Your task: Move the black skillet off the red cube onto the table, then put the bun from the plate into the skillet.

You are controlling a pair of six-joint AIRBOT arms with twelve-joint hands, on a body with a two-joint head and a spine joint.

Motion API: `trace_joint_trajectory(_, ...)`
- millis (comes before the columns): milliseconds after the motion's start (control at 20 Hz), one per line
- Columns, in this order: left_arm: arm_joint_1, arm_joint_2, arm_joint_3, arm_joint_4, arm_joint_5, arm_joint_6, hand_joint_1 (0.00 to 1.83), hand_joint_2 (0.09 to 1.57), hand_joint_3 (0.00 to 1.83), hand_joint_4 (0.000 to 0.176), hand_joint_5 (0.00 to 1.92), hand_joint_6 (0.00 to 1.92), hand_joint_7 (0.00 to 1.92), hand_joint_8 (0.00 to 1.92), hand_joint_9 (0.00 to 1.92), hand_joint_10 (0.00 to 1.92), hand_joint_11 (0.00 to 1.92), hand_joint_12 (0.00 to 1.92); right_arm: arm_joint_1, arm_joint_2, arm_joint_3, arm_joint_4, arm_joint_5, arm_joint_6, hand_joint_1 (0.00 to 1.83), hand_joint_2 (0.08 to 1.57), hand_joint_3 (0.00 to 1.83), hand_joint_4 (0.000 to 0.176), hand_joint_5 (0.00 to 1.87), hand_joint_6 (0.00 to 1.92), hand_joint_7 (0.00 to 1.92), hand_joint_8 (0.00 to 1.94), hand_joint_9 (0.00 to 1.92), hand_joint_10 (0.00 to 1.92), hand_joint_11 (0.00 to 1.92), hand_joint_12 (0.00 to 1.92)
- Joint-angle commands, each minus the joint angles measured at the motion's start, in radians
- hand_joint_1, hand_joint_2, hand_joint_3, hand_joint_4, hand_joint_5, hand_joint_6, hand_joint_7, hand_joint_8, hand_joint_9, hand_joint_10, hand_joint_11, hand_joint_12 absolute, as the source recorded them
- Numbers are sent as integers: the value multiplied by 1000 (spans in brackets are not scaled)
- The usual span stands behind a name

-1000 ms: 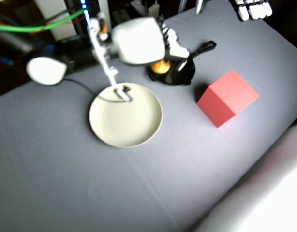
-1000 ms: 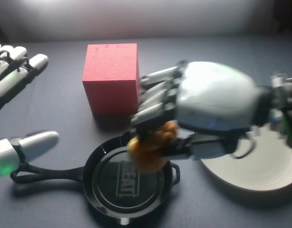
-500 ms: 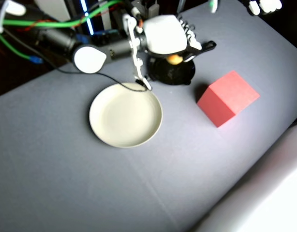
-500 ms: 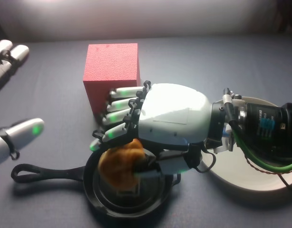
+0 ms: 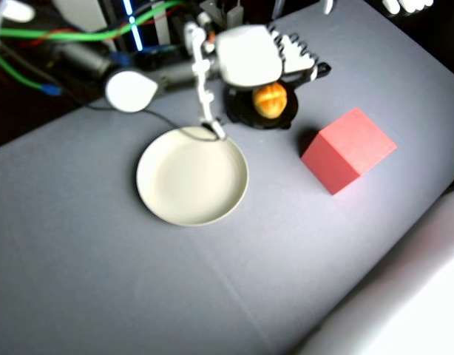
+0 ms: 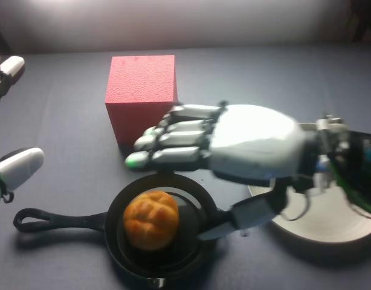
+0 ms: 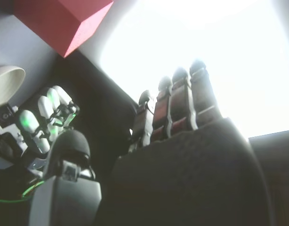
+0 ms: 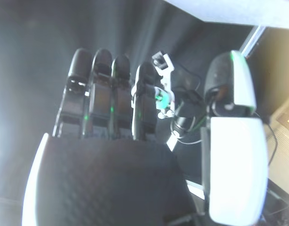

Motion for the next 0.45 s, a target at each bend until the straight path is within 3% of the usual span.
trace_joint_trajectory(0,3,11,-1,7,-144,-9,0,1314,19,101,7,3,33,4,7,3,7,3,-8,20,-6,67,152,2,773,971,3,131,13,0,17,0,23,0,0,126)
trace_joint_trajectory(50,6,11,-1,7,-150,-13,0,1316,18,93,4,1,39,6,12,5,4,2,-34,47,-9,118,196,2,778,992,10,91,2,0,3,0,4,0,0,24)
trace_joint_trajectory(100,8,11,-1,8,-158,-18,0,1299,8,73,0,0,39,5,23,8,13,6,-67,79,-14,177,251,2,823,963,0,150,0,0,0,0,0,0,0,4)
trace_joint_trajectory(150,8,11,-1,13,-167,-20,0,1280,0,43,0,0,61,12,37,12,43,20,-94,109,-20,222,296,2,712,867,0,171,0,0,0,0,0,0,0,0)
trace_joint_trajectory(200,8,10,-2,22,-184,-20,24,1272,0,19,4,0,86,4,75,8,85,54,-125,141,-31,283,361,0,707,837,0,175,0,0,0,0,0,0,0,0)
trace_joint_trajectory(250,8,8,-3,30,-197,-20,77,1234,8,0,10,1,113,18,122,1,31,257,-152,172,-43,331,414,-11,637,847,0,164,0,0,0,0,0,0,0,0)
trace_joint_trajectory(300,6,7,-4,42,-208,-22,94,1257,0,0,1,0,129,5,165,1,5,419,-183,206,-62,385,480,-34,649,951,8,152,0,0,0,0,0,0,0,0)
trace_joint_trajectory(350,-5,7,-3,60,-209,-25,63,1309,7,0,0,0,129,1,189,4,0,478,-218,244,-87,441,559,-62,560,994,16,104,55,17,0,0,0,0,0,0)
trace_joint_trajectory(400,-16,6,-1,75,-209,-26,110,1352,3,34,25,1,153,0,265,6,72,483,-246,268,-104,474,626,-83,561,1041,10,82,88,9,97,8,109,14,141,51)
